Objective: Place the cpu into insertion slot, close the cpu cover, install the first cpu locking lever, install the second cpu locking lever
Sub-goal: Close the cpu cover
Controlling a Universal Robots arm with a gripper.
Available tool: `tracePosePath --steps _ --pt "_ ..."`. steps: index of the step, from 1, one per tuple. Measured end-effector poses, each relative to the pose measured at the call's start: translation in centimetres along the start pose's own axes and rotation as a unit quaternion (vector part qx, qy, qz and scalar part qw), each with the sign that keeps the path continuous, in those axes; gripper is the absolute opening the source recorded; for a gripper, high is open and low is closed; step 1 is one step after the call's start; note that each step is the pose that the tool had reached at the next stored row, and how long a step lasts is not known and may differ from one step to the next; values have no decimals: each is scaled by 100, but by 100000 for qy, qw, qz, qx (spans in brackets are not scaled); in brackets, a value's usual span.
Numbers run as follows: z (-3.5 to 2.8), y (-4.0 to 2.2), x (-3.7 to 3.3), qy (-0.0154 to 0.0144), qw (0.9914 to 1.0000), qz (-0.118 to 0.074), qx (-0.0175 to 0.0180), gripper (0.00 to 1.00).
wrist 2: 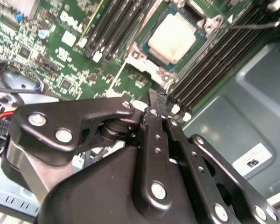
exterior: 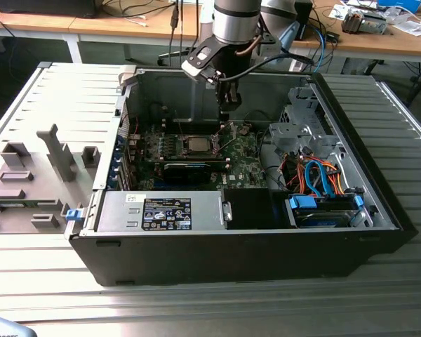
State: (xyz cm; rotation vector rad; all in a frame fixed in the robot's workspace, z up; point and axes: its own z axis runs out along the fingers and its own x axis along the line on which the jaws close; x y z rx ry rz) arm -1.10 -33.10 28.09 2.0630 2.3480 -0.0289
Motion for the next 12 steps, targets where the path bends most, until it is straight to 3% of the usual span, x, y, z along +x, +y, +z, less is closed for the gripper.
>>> tracePosePath --steps 12 --pt "34 334 -70 6 100000 155 68 11"
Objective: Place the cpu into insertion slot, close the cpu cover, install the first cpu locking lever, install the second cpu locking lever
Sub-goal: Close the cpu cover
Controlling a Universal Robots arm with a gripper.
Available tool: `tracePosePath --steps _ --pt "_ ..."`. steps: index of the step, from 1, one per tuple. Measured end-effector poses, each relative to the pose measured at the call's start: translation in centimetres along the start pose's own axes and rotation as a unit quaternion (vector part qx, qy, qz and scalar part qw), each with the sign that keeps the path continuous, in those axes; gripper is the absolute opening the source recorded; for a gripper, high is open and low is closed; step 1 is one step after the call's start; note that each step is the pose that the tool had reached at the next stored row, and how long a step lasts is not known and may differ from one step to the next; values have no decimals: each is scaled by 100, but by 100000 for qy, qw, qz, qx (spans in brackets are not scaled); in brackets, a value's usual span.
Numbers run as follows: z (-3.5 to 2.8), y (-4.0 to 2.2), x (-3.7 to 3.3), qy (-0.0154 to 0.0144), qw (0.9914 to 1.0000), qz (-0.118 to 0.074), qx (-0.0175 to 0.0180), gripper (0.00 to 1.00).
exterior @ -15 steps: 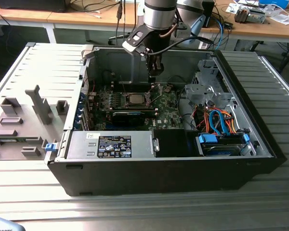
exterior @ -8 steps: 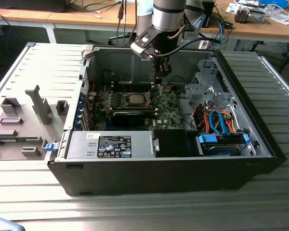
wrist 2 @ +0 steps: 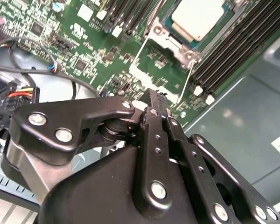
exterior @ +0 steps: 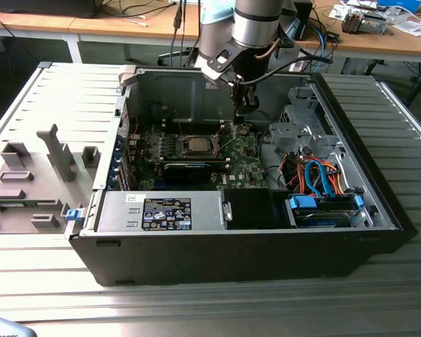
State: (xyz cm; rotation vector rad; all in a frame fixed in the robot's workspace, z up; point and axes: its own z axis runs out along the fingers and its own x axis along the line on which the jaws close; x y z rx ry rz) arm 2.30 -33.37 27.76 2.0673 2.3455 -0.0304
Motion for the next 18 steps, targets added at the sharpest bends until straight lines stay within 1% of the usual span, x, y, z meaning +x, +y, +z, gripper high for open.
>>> tracePosePath --steps 2,3,5,6,7,9,16,18 --pt "8 56 -7 7 100000 -12 19 11" --pt "14 96 -11 11 100000 -2 46 11" --pt "24 149 -18 14 100000 -16 77 11" --pt "36 183 -21 29 100000 -7 98 11" --pt "48 197 -23 23 100000 -7 115 11" --pt "78 204 -23 23 100000 -15 149 11" --pt "225 205 -20 39 100000 -14 233 11" --pt "256 189 -17 139 100000 -14 218 11"
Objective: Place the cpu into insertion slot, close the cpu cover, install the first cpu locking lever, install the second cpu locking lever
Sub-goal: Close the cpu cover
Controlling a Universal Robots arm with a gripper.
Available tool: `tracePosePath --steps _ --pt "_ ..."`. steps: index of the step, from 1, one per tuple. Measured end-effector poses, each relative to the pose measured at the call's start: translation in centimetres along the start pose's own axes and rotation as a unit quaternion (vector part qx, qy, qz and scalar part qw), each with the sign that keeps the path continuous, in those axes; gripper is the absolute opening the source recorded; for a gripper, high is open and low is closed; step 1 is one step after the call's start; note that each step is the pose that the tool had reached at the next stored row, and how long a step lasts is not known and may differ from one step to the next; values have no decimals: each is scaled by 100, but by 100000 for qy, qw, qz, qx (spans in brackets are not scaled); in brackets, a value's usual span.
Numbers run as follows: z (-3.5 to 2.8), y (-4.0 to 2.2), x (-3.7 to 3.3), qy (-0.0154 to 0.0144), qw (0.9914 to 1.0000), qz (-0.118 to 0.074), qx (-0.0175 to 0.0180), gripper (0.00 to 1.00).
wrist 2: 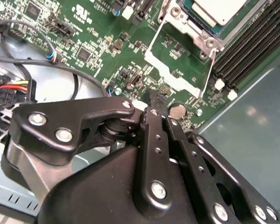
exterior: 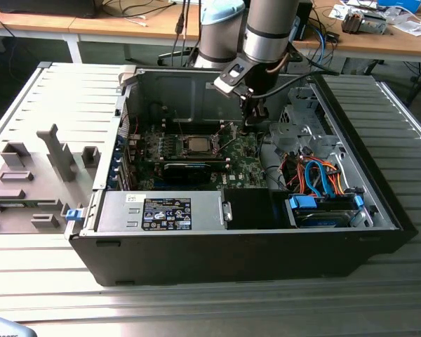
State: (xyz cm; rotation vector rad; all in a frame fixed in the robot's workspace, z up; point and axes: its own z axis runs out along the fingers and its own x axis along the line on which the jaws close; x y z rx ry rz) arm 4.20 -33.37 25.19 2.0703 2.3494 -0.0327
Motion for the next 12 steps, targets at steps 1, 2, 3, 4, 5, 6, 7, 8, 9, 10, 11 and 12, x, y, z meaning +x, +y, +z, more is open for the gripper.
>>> tracePosePath --steps 1,2,3,4,5,6,7,8,9,10,11,12 --pt "3 -8 1 37 100000 -1 1 11" --pt "5 -18 2 78 100000 -1 -1 11" --pt "7 -28 4 124 100000 3 -13 11" --pt "8 -33 4 138 100000 4 -16 11" --pt "8 -39 5 153 100000 3 -19 11" --pt "8 -45 6 167 100000 1 -21 11" --pt "8 -48 6 170 100000 0 -19 11" --pt "8 -50 7 173 100000 -2 -21 11" --pt "8 -50 7 184 100000 -10 -23 11" --pt "8 -52 7 188 100000 -7 -23 11" --pt "8 -53 7 195 100000 -2 -24 11" --pt "8 -54 7 204 100000 -1 -25 11"
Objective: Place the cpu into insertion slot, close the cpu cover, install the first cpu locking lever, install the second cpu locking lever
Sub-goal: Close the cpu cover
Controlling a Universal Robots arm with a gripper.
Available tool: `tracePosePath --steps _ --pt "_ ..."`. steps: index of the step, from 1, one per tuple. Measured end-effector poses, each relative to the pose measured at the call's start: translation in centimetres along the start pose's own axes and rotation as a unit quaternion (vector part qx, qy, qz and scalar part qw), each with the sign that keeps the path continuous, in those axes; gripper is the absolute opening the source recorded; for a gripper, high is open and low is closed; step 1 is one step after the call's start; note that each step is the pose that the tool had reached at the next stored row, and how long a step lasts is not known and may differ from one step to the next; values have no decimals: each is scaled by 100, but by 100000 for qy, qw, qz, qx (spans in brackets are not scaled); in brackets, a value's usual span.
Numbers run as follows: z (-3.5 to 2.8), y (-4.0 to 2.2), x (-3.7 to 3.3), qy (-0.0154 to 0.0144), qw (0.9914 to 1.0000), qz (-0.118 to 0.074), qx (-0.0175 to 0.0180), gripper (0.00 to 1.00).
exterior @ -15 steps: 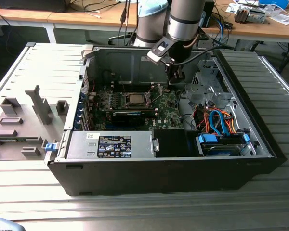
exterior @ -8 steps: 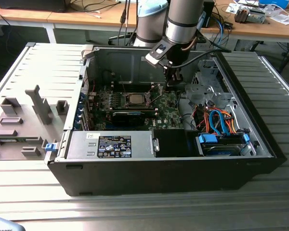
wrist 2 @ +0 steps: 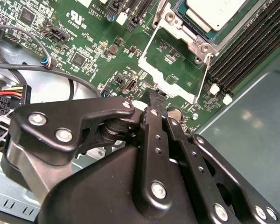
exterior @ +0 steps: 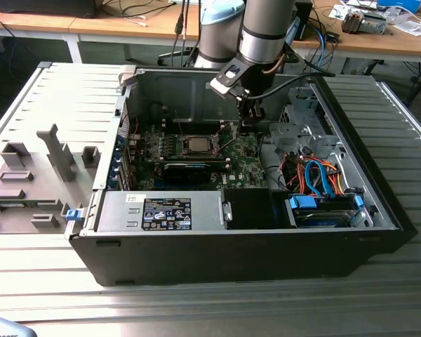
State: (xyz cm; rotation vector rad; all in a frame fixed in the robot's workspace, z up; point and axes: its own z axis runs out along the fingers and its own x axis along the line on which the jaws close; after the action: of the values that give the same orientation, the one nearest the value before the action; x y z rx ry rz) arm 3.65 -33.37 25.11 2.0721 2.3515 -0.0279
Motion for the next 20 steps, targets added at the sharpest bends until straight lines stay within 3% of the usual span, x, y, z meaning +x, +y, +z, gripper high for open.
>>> tracePosePath --steps 20 --pt "0 -55 7 -1 100000 2 -8 11"
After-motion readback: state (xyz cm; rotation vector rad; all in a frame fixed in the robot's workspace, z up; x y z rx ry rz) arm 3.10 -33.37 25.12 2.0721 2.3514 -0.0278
